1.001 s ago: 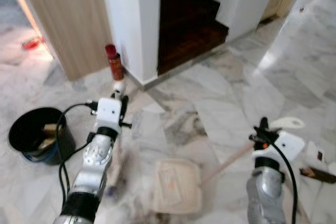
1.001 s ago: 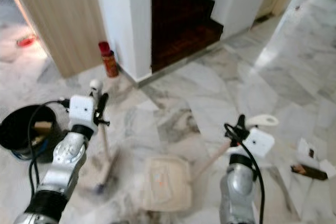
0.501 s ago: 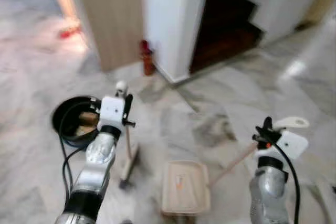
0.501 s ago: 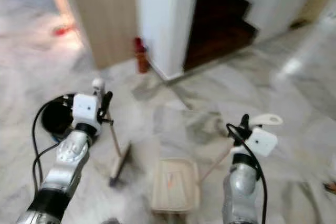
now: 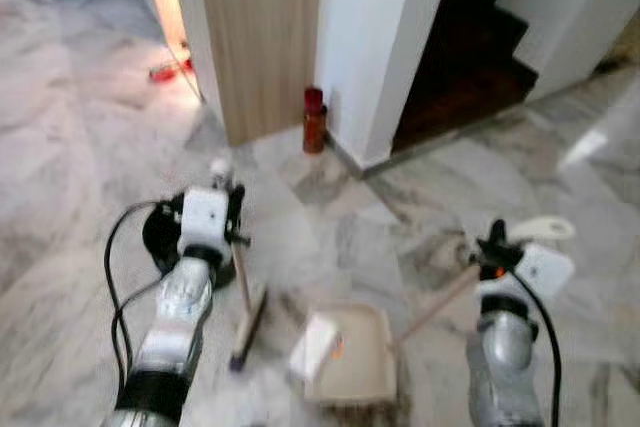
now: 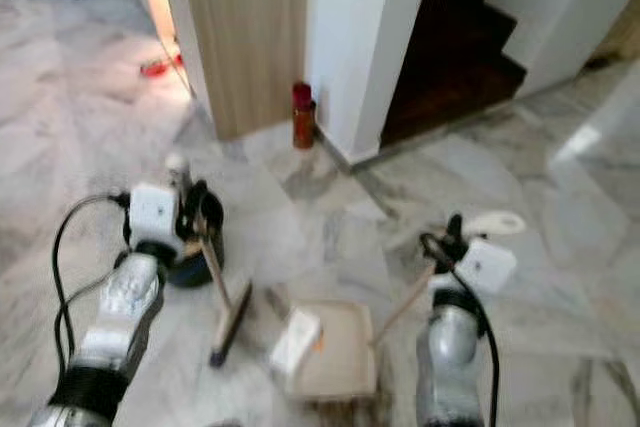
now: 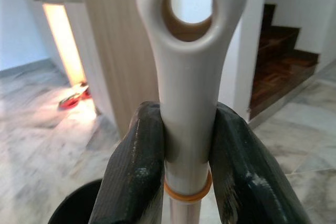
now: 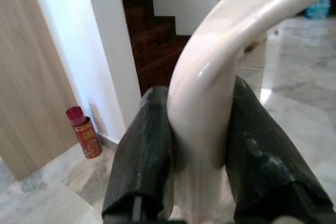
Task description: Sweep floor
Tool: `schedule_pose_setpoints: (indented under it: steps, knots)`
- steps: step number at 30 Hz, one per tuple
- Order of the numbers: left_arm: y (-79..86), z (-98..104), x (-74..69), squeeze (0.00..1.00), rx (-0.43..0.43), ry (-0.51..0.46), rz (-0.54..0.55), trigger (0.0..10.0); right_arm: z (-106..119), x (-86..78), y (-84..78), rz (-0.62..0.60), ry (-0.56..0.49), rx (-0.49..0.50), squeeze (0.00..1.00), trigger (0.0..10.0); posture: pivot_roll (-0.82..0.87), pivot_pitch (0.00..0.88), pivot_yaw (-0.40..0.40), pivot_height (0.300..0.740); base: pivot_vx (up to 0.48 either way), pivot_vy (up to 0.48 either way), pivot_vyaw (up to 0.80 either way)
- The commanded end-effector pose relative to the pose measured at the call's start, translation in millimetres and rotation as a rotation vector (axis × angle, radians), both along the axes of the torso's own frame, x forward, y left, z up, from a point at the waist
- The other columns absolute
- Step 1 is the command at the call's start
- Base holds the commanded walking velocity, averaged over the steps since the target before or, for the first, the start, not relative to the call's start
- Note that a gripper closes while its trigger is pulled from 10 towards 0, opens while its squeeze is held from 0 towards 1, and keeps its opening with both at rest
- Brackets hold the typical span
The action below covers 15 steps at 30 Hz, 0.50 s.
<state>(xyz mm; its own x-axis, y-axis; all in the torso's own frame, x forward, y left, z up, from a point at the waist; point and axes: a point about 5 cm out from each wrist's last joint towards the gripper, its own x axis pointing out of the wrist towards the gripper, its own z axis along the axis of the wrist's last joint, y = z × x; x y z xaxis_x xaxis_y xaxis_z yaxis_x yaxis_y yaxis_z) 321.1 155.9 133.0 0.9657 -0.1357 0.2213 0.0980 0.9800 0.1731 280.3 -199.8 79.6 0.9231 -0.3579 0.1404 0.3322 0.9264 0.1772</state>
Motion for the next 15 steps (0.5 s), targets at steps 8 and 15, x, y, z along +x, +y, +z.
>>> schedule_pose_setpoints:
  steps: [8, 15]
  knots:
    - [-5.3, 12.3, -0.7, 0.00, 0.019, -0.063, -0.033, 10.0, 5.1, 0.0, -3.7, -0.018, -0.035, 0.014, 0.00, 10.0, 0.19, 0.084, -0.049, 0.740, 0.000, 0.000, 0.00]
    - [-5.8, 11.8, -1.9, 0.00, 0.018, -0.052, -0.047, 10.0, 4.2, 0.2, -2.8, -0.018, -0.034, 0.026, 0.00, 10.0, 0.20, 0.085, -0.048, 0.740, 0.000, 0.000, 0.00]
